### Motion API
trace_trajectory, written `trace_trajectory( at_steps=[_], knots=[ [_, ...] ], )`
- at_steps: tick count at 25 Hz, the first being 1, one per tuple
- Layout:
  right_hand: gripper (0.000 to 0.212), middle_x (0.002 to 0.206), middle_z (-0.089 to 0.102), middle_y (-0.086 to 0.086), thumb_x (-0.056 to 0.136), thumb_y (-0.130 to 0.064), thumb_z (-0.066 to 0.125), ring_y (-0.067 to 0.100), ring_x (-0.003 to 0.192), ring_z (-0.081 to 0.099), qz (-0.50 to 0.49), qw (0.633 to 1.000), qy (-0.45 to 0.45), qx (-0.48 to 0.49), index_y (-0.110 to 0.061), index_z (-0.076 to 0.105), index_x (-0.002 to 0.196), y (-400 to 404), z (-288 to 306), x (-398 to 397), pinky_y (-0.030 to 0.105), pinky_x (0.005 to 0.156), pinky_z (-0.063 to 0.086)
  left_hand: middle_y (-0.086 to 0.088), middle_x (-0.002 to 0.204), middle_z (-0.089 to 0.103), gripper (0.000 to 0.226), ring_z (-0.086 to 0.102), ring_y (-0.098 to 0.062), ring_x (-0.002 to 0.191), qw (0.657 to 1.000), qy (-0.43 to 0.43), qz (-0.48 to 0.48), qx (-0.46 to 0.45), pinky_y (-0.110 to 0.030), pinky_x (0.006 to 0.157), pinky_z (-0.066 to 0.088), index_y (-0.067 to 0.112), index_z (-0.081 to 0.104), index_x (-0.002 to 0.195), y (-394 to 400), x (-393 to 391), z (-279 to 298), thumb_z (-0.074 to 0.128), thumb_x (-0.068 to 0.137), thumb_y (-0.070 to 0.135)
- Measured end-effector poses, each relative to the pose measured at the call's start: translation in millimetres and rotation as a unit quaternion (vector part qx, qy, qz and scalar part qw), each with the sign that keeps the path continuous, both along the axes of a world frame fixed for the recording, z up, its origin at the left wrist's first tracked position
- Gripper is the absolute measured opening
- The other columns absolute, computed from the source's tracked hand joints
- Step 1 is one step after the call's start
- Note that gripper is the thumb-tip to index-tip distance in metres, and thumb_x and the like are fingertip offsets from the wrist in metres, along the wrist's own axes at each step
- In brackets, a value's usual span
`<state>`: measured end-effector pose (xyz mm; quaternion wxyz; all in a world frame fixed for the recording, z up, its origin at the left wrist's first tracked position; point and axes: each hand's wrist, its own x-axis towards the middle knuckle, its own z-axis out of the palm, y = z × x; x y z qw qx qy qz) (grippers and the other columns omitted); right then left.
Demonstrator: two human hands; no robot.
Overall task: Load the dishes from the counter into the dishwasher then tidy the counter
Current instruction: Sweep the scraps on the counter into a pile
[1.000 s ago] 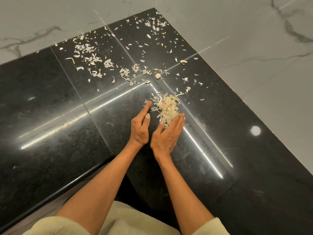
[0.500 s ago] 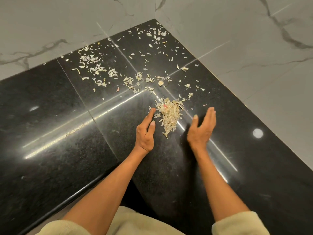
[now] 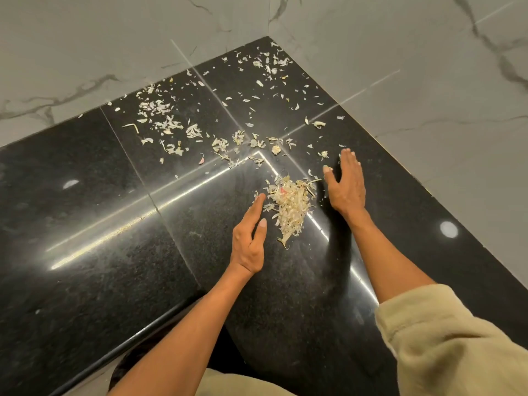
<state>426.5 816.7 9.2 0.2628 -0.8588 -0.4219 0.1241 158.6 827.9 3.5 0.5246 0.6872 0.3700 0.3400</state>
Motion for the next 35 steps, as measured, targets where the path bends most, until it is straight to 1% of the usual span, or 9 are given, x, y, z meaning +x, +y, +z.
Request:
trace_trajectory(
  at_steps=[4, 8, 12, 15, 20, 24, 26, 29, 35],
  knots=[
    [0.073, 0.166, 0.017, 0.004, 0.101, -0.056, 0.030, 0.013, 0.153, 0.010, 0.111, 0.993, 0.021, 0.027, -0.014, 0.019, 0.159, -9, -1, -56, 0.036, 0.125, 0.007, -0.002, 0.153, 0.043, 0.052, 0.036, -0.011, 0.144, 0.999, 0.017, 0.018, 0.020, -0.043, 0.120, 0.030, 0.008, 0.040, 0.149, 0, 4, 0, 0.041, 0.101, 0.028],
    [0.065, 0.164, 0.023, -0.001, 0.101, -0.045, 0.044, 0.009, 0.152, 0.014, 0.167, 0.978, 0.106, 0.073, -0.017, 0.029, 0.158, -43, 0, -107, 0.031, 0.125, 0.012, -0.004, 0.153, 0.043, 0.050, 0.037, -0.014, 0.144, 0.999, 0.020, 0.015, 0.038, -0.047, 0.118, 0.032, 0.006, 0.040, 0.149, 0, 5, -2, 0.042, 0.101, 0.018],
    [0.062, 0.164, 0.027, 0.005, 0.100, -0.027, 0.047, 0.014, 0.153, 0.018, 0.010, 0.984, 0.085, 0.159, -0.009, 0.029, 0.157, -75, -5, -123, 0.042, 0.125, 0.018, -0.003, 0.154, 0.042, 0.050, 0.036, -0.014, 0.144, 0.999, 0.020, 0.007, 0.042, -0.048, 0.117, 0.033, 0.008, 0.039, 0.150, 2, 5, -4, 0.042, 0.102, 0.020],
    [0.065, 0.163, 0.027, 0.008, 0.099, -0.033, 0.042, 0.017, 0.152, 0.019, -0.114, 0.981, 0.097, 0.121, -0.007, 0.026, 0.157, -76, -5, -137, 0.046, 0.124, 0.019, -0.003, 0.154, 0.041, 0.052, 0.036, -0.014, 0.144, 1.000, 0.009, -0.002, 0.025, -0.048, 0.118, 0.033, 0.008, 0.039, 0.150, 2, 4, -5, 0.040, 0.102, 0.028],
    [0.071, 0.164, 0.024, 0.013, 0.097, -0.040, 0.030, 0.021, 0.154, 0.014, -0.085, 0.993, 0.049, 0.064, -0.003, 0.024, 0.157, -30, -8, -170, 0.044, 0.125, 0.012, -0.003, 0.155, 0.040, 0.054, 0.034, -0.012, 0.145, 0.998, -0.040, -0.036, -0.044, -0.043, 0.120, 0.029, 0.007, 0.039, 0.149, 7, -4, 0, 0.040, 0.101, 0.030],
    [0.069, 0.164, 0.023, 0.014, 0.096, -0.034, 0.036, 0.022, 0.154, 0.012, -0.073, 0.994, 0.012, 0.079, -0.001, 0.023, 0.156, -10, -3, -183, 0.045, 0.125, 0.011, 0.003, 0.150, 0.046, 0.054, 0.042, -0.005, 0.139, 0.992, -0.054, -0.073, -0.090, -0.028, 0.116, 0.033, 0.005, 0.040, 0.148, 19, -18, 12, 0.043, 0.100, 0.029],
    [0.069, 0.164, 0.022, 0.016, 0.095, -0.028, 0.042, 0.024, 0.155, 0.010, -0.049, 0.993, -0.074, 0.074, 0.001, 0.024, 0.156, 8, 4, -198, 0.045, 0.126, 0.008, 0.011, 0.138, 0.055, 0.050, 0.053, 0.002, 0.125, 0.992, -0.053, -0.055, -0.096, -0.018, 0.107, 0.038, 0.004, 0.042, 0.147, 36, -36, 19, 0.044, 0.100, 0.022],
    [0.071, 0.165, 0.016, 0.020, 0.093, -0.024, 0.043, 0.029, 0.155, 0.006, 0.015, 0.989, -0.148, 0.024, 0.003, 0.021, 0.156, 52, 17, -233, 0.043, 0.126, 0.002, 0.001, 0.144, 0.054, 0.047, 0.048, -0.008, 0.135, 0.996, -0.058, -0.001, -0.068, -0.028, 0.113, 0.036, 0.004, 0.045, 0.145, 75, -75, 20, 0.044, 0.100, 0.019],
    [0.069, 0.167, 0.001, 0.014, 0.103, -0.037, 0.033, 0.025, 0.155, -0.006, 0.309, 0.936, -0.146, -0.082, -0.004, 0.010, 0.159, 145, 4, -318, 0.046, 0.125, 0.004, 0.017, 0.135, 0.057, 0.053, 0.056, -0.006, 0.126, 0.985, 0.002, 0.166, -0.050, -0.025, 0.108, 0.042, 0.007, 0.047, 0.145, 166, -159, 10, 0.042, 0.093, 0.016]
  ],
)
